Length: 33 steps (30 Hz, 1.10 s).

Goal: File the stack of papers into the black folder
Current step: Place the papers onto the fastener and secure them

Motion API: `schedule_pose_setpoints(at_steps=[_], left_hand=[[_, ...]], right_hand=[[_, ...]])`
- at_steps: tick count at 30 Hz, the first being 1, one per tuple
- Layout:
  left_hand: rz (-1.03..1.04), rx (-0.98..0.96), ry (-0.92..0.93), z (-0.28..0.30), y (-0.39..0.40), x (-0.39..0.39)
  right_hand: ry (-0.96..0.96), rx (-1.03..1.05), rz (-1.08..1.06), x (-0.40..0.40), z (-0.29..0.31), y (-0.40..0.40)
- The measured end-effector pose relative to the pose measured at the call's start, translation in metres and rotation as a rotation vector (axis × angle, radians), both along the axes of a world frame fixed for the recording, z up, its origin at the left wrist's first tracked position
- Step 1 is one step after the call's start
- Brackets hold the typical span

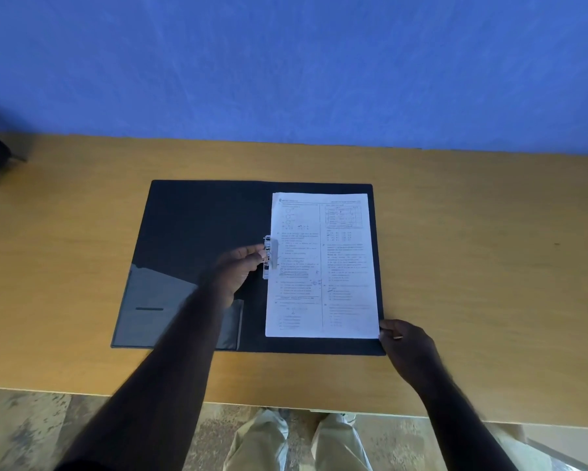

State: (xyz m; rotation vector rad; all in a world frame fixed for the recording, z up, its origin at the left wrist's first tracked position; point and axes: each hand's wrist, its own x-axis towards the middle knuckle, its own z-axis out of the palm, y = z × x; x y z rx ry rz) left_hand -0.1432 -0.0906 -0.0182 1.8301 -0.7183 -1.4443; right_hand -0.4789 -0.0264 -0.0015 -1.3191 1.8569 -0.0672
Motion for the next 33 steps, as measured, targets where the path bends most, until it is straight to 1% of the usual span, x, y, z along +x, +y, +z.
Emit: schedule_pose_setpoints(at_steps=[7,10,12,14,16,19,22,27,33], left_hand=[[-0.016,-0.021,0.007,-0.001,-0.001,0.0],[-0.005,-0.015,0.006,-0.001,-0.001,0.0],[-0.008,-0.007,-0.009,-0.001,-0.001,-0.001],[-0.019,-0.005,-0.021,-0.001,-0.001,0.0],[-0.018,-0.002,-0.022,-0.002,-0.001,-0.001],[-0.009,-0.003,-0.029,-0.001,0.0,-0.001],[-0.002,0.011,-0.086,-0.004,0.0,-0.001],[-0.009,0.136,-0.273,-0.012,0.007,0.004],[-0.083,0.199,-0.498,-0.011,0.015,0.0]], right_hand=[[0.025,-0.014,0.029,0.002,0.002,0.002],[0.012,-0.094,-0.008,0.003,0.007,-0.001],[-0.016,-0.178,0.015,0.007,0.009,-0.005],[0.008,-0.271,0.129,0.015,0.008,-0.01],[0.056,-0.318,0.295,0.027,0.006,-0.016],[0.135,-0.321,0.567,0.043,-0.003,-0.029],[0.225,-0.315,0.744,0.054,-0.015,-0.039],[0.349,-0.337,0.836,0.056,-0.03,-0.042],[0.32,-0.305,0.863,0.056,-0.036,-0.042]])
